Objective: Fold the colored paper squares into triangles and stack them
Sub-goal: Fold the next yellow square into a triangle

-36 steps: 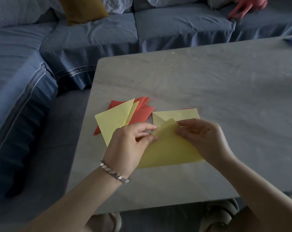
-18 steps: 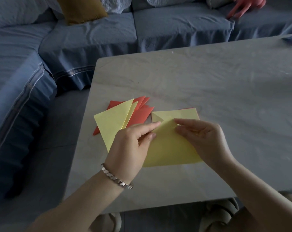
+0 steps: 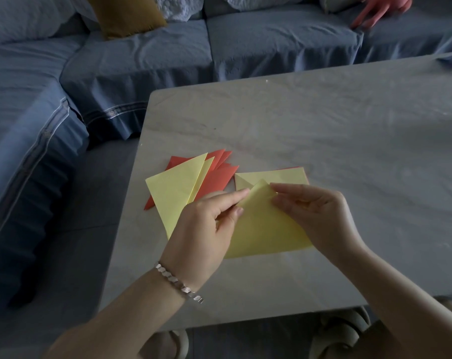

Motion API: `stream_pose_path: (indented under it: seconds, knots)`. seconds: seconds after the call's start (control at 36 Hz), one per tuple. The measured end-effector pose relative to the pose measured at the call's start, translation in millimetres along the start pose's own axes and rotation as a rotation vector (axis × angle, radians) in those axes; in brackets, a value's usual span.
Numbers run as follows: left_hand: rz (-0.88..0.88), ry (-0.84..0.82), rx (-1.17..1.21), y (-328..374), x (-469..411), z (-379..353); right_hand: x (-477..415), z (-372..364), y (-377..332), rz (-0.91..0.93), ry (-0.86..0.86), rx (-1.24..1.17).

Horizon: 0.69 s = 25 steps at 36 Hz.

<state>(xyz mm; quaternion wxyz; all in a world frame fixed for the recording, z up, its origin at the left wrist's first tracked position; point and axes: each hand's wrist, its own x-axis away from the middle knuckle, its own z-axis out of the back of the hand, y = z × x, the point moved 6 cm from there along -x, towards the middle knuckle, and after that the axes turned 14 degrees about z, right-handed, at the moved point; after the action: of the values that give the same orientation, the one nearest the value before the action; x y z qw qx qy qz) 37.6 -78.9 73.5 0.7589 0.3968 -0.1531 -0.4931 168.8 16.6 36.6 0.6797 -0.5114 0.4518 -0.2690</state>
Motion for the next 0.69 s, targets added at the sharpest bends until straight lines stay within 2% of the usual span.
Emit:
stream_pose_path:
  seconds: [0.11, 0.25, 0.39, 0.47, 0.53, 0.58, 0.64, 0.69]
  knots:
    - [0.025, -0.003, 0.008, -1, 0, 0, 1, 0, 2, -0.009, -0.008, 0.013]
    - [0.213, -0.067, 0.095, -14, -4, -4, 1, -5, 5, -0.032, -0.053, 0.068]
    - [0.438, -0.167, 0.224, -31, -7, -10, -4, -19, -2, 0.041, -0.19, 0.152]
    - [0.466, -0.186, 0.209, -39, -5, -11, -6, -31, -3, 0.083, -0.308, 0.219]
    - [0.475, -0.177, 0.213, -48, -4, -12, -8, -41, 0, 0.132, -0.385, 0.329]
    - [0.499, -0.143, 0.224, -62, -4, -12, -11, -48, 1, 0.257, -0.362, 0.468]
    - [0.578, -0.081, 0.207, -81, -6, -10, -8, -54, 3, 0.407, -0.309, 0.587]
    - [0.702, -0.006, 0.19, -104, -5, -7, 0, -64, 9, 0.472, -0.357, 0.646]
